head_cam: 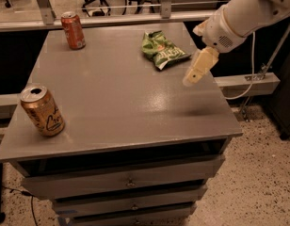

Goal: Move green jalapeno chip bag near coke can

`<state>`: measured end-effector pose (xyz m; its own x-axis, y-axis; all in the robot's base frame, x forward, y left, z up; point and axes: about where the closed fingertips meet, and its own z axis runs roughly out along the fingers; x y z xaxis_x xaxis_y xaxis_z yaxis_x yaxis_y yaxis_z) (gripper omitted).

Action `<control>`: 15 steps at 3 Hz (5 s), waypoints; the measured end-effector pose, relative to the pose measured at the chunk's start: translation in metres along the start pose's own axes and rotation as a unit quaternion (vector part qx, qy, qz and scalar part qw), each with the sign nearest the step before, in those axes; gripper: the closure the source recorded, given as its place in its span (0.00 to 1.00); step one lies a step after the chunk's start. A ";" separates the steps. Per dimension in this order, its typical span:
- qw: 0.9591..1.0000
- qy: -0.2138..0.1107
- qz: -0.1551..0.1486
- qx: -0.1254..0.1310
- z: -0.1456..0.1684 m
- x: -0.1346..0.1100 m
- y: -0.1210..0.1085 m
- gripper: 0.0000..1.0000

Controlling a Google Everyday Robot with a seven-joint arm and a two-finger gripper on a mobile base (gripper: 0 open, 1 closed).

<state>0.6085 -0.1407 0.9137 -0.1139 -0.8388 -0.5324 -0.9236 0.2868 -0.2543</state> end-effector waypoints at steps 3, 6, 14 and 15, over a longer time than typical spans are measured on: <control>0.987 -0.122 0.105 -0.010 0.106 -0.017 -0.089 0.00; 0.979 -0.156 0.128 -0.001 0.131 -0.023 -0.113 0.64; 0.964 -0.264 0.025 0.009 0.146 -0.175 -0.154 1.00; 0.967 -0.252 0.033 0.009 0.168 -0.192 -0.160 1.00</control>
Offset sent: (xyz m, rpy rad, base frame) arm 0.1460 0.0361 -0.0546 0.3685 0.0398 -0.1217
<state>0.8393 0.0522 0.9212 0.0245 -0.4869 -0.8731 -0.9134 0.3442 -0.2175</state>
